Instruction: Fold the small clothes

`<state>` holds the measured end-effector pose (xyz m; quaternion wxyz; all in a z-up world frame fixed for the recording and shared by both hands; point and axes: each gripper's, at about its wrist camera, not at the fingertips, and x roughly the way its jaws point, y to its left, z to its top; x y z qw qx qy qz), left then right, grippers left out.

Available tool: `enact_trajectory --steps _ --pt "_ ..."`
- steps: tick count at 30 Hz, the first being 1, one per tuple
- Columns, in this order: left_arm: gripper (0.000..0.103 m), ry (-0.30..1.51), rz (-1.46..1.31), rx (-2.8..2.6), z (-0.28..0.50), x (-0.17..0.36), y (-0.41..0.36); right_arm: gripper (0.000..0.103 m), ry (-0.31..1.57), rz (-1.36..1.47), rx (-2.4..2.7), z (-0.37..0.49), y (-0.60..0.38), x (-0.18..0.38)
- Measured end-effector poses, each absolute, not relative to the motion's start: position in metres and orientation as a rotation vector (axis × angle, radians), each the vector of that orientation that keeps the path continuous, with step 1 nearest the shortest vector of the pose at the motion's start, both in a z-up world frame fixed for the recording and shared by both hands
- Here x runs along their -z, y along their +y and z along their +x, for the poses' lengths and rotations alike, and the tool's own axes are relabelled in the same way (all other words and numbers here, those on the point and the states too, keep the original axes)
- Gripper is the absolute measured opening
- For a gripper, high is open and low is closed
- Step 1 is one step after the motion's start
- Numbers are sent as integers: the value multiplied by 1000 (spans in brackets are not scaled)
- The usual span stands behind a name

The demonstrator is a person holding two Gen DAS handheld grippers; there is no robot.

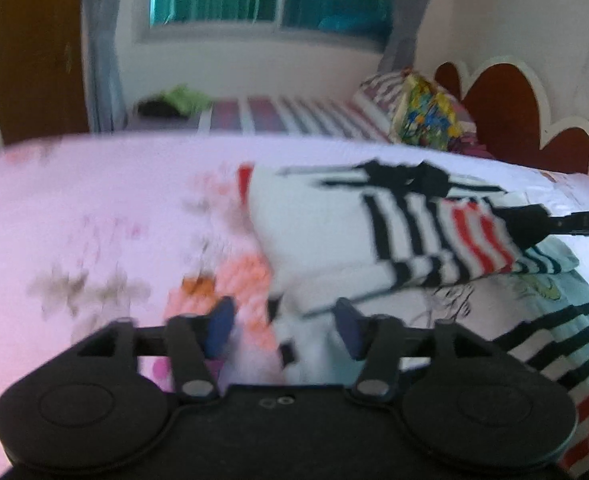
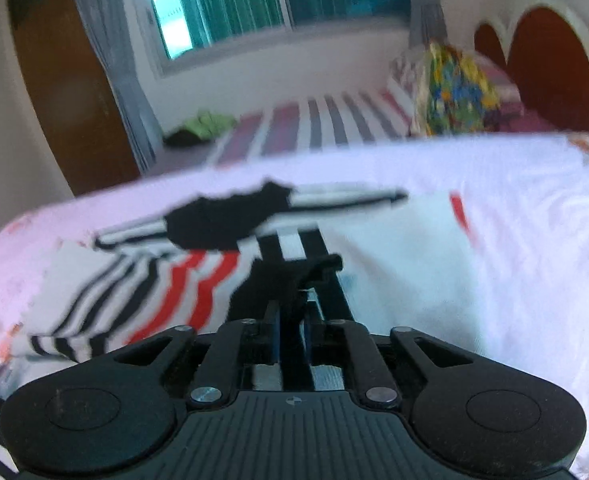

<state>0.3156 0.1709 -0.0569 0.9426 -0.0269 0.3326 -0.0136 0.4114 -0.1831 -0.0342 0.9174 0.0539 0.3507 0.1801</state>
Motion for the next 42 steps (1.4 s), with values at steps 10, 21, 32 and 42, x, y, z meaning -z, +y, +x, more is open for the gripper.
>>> enact_trajectory --steps 10,21,32,42 --pt "55 756 8 88 383 92 121 20 779 9 -209 424 -174 65" --pt "67 725 -43 113 420 101 102 19 783 38 -322 435 -148 73" --pt "69 742 -47 5 506 100 145 19 808 108 -443 491 -98 76" --pt "64 705 -42 -3 491 80 134 20 732 126 -586 489 -74 54"
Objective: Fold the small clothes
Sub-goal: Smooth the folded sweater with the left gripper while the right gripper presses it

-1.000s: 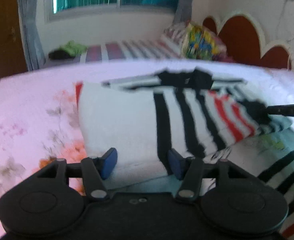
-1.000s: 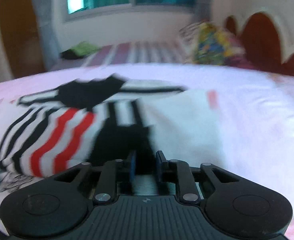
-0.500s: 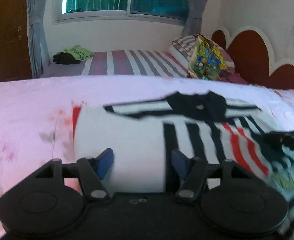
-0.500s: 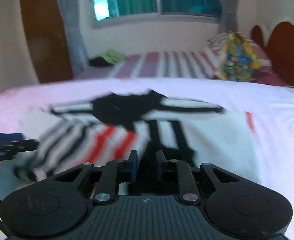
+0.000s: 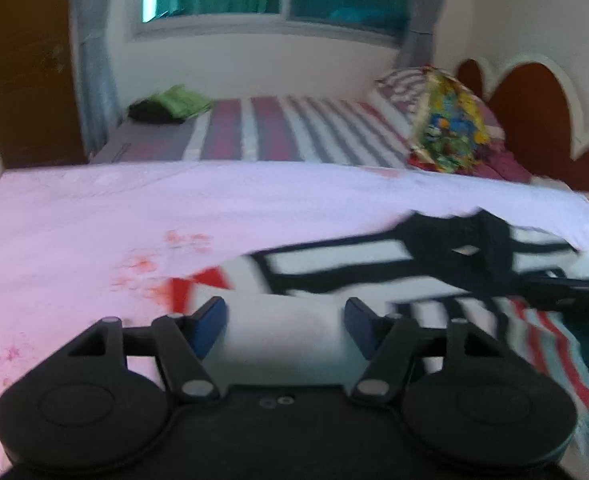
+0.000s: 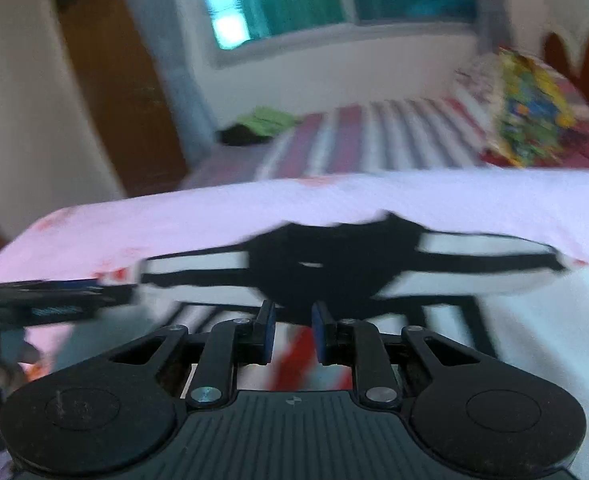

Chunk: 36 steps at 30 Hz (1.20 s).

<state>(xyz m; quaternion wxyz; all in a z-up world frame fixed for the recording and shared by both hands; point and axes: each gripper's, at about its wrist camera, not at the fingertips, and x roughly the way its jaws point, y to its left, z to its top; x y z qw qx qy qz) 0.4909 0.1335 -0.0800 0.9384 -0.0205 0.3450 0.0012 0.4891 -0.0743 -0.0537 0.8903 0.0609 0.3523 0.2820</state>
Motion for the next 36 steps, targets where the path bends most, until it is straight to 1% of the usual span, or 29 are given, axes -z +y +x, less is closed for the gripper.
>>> enact_trajectory --steps 2,5,7,9,10,12,13,15,18,19,22,25,27,28,29,30,31,32,33,35,36 --pt "69 716 -3 61 487 85 108 20 787 53 -589 489 -56 69" --pt "71 708 90 49 475 99 96 19 750 10 -569 481 -63 72" --pt "72 695 59 14 463 100 115 20 745 -9 -461 477 -95 72" --pt "73 707 84 -68 453 102 130 19 757 30 -424 474 -136 76" --pt "77 707 71 -93 450 102 133 19 767 53 -431 473 -152 77" --pt "62 678 95 -143 451 95 120 19 773 19 -429 472 -149 69" --pt "58 652 123 -149 453 88 108 20 752 8 -422 468 -143 61" --pt "64 627 89 -72 451 77 85 20 722 46 -474 456 -138 50" --pt "78 635 104 38 445 73 43 20 739 33 -514 438 -129 52" --pt "85 641 120 68 441 76 32 20 746 33 -517 434 -128 55" --pt "85 704 164 48 436 97 28 19 774 4 -473 427 -139 70" --pt "87 724 6 6 425 106 70 19 771 37 -395 425 -177 72" --pt "87 713 17 -19 416 106 78 20 785 26 -347 428 -188 74" --pt "85 717 12 -27 416 104 77 20 789 42 -360 429 -192 73" --pt "78 724 7 -36 418 101 72 20 789 49 -358 430 -192 71" --pt "73 723 6 -34 419 96 67 20 779 56 -352 429 -192 67" --pt "73 706 10 -19 419 90 58 20 749 70 -354 426 -192 60" --pt "79 687 19 -6 418 85 51 20 722 79 -365 422 -190 53" --pt "82 681 37 5 419 84 41 20 709 74 -381 419 -186 50" --pt "83 718 72 33 428 92 25 20 714 24 -408 420 -176 52" --pt "84 741 88 31 430 99 20 20 745 -10 -402 423 -171 58"
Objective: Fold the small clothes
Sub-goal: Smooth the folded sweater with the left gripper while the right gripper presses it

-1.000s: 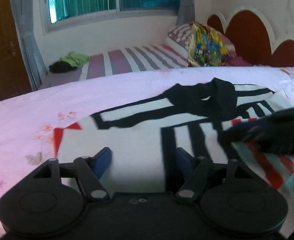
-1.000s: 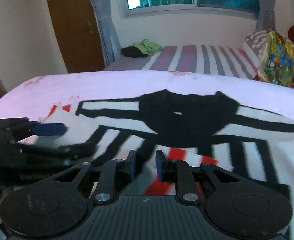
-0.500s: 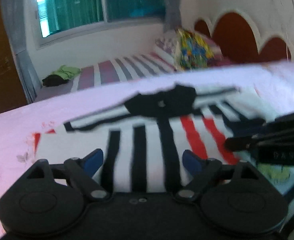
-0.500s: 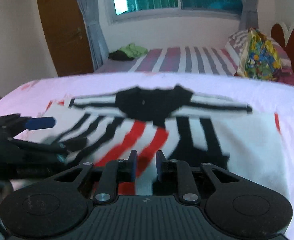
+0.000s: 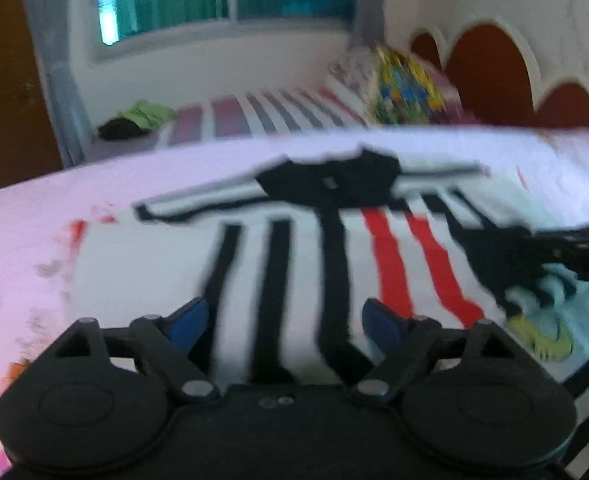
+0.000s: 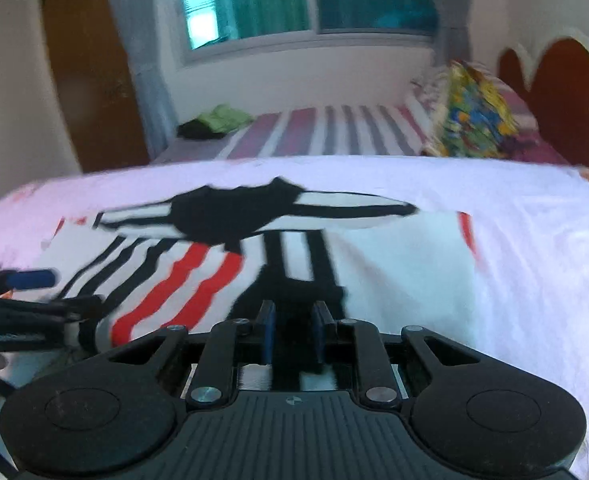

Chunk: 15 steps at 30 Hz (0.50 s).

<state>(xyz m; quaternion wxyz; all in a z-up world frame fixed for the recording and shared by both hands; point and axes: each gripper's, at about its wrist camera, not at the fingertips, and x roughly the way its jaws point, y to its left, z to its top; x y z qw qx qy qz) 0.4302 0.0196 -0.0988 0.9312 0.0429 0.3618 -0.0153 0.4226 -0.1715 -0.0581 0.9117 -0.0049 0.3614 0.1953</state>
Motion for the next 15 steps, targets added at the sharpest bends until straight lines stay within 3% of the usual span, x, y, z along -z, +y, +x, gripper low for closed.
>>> enact_trajectory --steps 3,5,7,9,13,15 --pt "93 742 18 10 431 106 27 19 769 -10 -418 428 -176 72" --pt "90 750 2 3 429 103 32 19 780 -24 -433 429 -178 67" --pt "79 731 11 -17 421 95 32 20 761 6 -440 426 -185 60" --pt "81 700 38 -64 414 92 35 20 729 30 -459 424 -191 56" --pt "93 768 9 -105 419 107 45 20 766 -33 -486 434 -182 72" --pt "89 788 -4 -124 421 100 44 20 772 -43 -487 435 -180 68"
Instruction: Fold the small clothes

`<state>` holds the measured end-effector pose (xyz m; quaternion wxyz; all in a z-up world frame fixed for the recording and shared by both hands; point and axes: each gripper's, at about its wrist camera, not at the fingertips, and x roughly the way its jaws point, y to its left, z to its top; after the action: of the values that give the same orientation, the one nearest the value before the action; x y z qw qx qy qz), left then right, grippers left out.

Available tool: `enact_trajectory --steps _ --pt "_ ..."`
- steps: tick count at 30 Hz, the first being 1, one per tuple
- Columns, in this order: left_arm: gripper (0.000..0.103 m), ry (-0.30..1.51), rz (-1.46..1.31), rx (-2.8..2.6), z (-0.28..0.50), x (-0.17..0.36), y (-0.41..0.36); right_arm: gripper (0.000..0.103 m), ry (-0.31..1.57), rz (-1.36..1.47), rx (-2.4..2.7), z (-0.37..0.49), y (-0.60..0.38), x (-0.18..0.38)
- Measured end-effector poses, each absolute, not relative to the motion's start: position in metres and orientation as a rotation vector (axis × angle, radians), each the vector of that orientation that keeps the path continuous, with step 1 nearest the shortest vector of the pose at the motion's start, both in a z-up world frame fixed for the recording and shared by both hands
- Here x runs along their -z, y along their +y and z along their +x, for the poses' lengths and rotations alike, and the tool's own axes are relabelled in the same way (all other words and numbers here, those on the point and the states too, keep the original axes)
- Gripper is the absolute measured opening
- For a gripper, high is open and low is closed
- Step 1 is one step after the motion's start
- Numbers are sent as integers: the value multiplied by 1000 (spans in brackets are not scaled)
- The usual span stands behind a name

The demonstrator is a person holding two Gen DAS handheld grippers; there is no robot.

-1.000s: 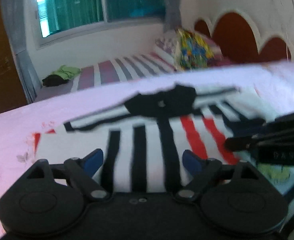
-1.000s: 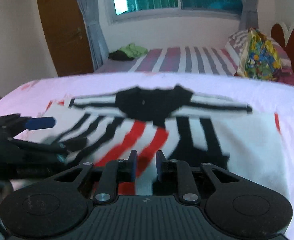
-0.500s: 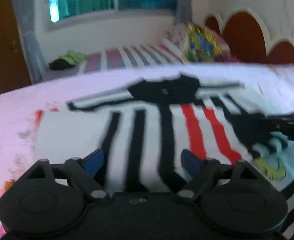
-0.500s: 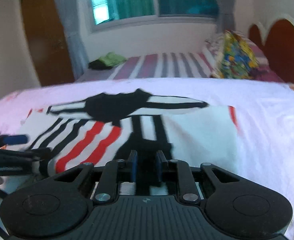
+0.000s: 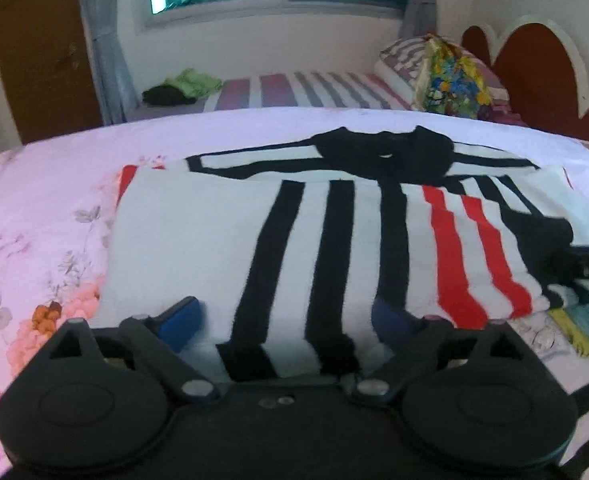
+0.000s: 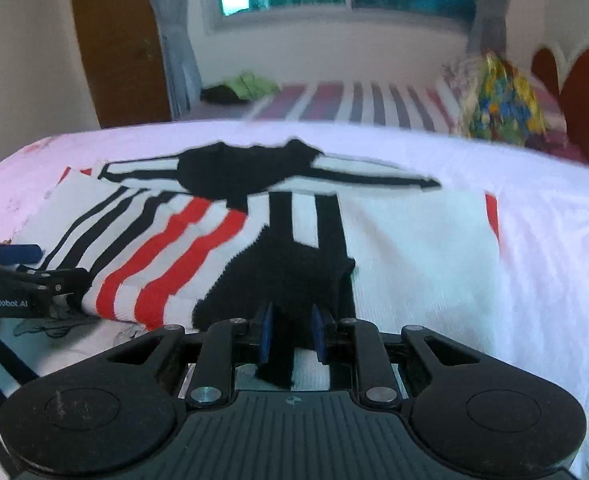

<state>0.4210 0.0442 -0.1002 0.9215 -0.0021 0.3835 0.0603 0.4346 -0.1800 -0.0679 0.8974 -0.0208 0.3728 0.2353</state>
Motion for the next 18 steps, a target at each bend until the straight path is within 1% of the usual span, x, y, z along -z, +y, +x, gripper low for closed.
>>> enact_trajectory --steps 1,3,4,5,7,11,12,13,15,16,17,18 --pt "82 778 -9 -119 419 95 42 20 765 -23 -500 434 -182 66" --pt "88 767 14 -114 417 94 35 20 749 27 -524 434 -188 65" --pt "91 803 40 -129 421 100 32 20 779 12 -515 437 -187 71" --pt "97 798 40 -139 423 104 30 19 769 2 -520 437 -187 75" --pt "102 800 30 -163 426 105 31 20 775 -18 -522 439 -184 72" --pt "101 800 33 -166 424 103 32 20 780 -29 -528 440 -184 73" --pt "100 802 35 -170 422 102 32 20 782 -24 -523 439 -185 71" --pt "97 800 40 -171 419 99 32 20 777 -14 -511 437 -188 68" --pt "97 788 55 -176 412 97 31 20 727 11 -484 427 -197 60" --pt "98 789 62 -176 409 98 30 23 726 18 -481 423 -201 60" --pt "98 795 71 -177 407 100 29 32 742 25 -476 421 -204 61" --pt "98 787 75 -180 403 99 28 51 750 32 -462 418 -207 63"
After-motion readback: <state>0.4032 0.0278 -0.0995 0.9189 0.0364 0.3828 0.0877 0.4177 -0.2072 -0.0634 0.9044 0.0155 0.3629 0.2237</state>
